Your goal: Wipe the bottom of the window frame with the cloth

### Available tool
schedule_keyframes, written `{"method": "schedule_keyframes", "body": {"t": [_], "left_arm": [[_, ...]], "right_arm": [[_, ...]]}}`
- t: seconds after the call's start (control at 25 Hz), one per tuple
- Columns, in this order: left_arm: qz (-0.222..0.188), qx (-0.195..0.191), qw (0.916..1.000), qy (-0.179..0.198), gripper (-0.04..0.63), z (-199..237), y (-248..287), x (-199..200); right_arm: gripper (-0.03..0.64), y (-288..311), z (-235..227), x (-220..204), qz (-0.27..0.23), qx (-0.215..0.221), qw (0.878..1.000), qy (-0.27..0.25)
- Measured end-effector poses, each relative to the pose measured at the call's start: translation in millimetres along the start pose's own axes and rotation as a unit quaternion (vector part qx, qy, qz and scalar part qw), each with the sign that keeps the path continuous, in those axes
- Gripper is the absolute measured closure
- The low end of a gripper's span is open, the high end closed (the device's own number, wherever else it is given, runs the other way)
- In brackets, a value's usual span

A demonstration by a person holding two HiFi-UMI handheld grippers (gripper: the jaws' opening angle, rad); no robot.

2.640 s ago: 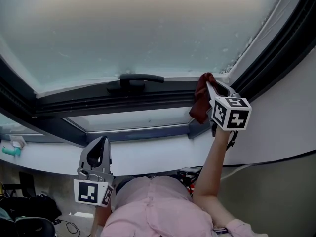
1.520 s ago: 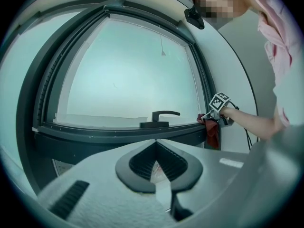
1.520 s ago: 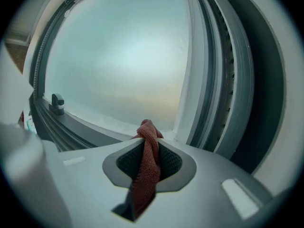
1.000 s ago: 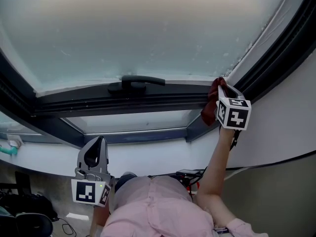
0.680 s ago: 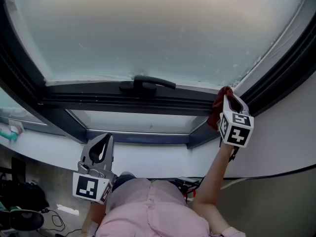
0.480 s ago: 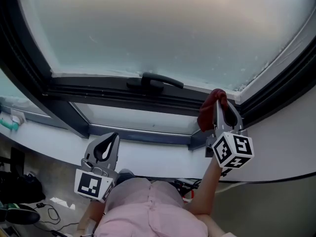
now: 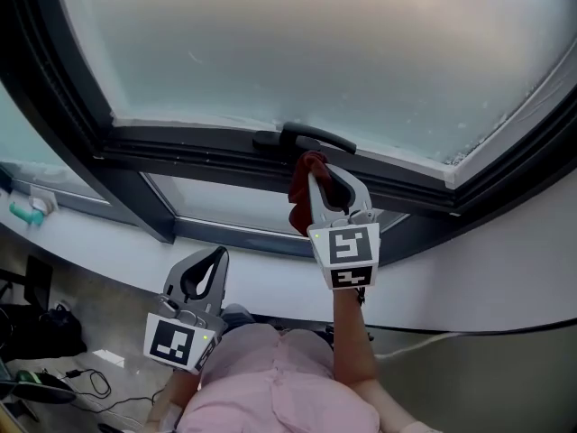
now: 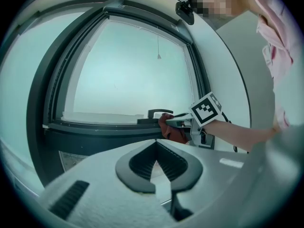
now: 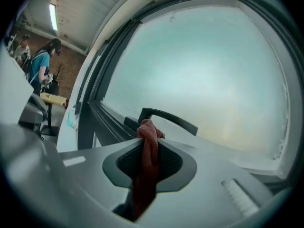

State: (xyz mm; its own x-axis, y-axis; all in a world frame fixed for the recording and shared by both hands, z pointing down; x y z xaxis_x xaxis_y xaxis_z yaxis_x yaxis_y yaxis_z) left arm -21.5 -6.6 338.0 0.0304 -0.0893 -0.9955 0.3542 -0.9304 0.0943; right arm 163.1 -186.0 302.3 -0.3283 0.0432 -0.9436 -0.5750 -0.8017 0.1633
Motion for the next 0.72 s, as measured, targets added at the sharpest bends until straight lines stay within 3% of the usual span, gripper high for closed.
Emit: {"method": "schedule_keyframes", "body": {"t": [0.2, 0.72], "left_arm": [[0.003, 0.015, 0.9999, -0.002, 0.597, 7.8, -11.2, -3.3], [0.012, -0.006, 0.9998, -0.013, 0.597, 9.4, -11.2, -8.1]], "right_arm": [[0.557, 1.7, 0.9, 1.1, 0.007, -0.005, 1.0, -0.007], [0.557, 0.1, -6.5, -0.6, 0.021, 0.003, 1.0, 0.017]]}}
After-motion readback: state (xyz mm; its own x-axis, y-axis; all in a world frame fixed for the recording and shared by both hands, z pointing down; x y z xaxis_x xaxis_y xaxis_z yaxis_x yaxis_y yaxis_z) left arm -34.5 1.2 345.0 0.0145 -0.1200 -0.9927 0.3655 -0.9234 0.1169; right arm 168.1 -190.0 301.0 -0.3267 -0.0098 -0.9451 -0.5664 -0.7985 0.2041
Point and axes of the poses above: the fingertips, and each gripper's own axes: y forward along the fingers, z to its left, x out of its top, the point moved 9 cm from there along -y, backward along the fingers, and after that the axes turned 1 degree about -x, right-handed, at the moved point
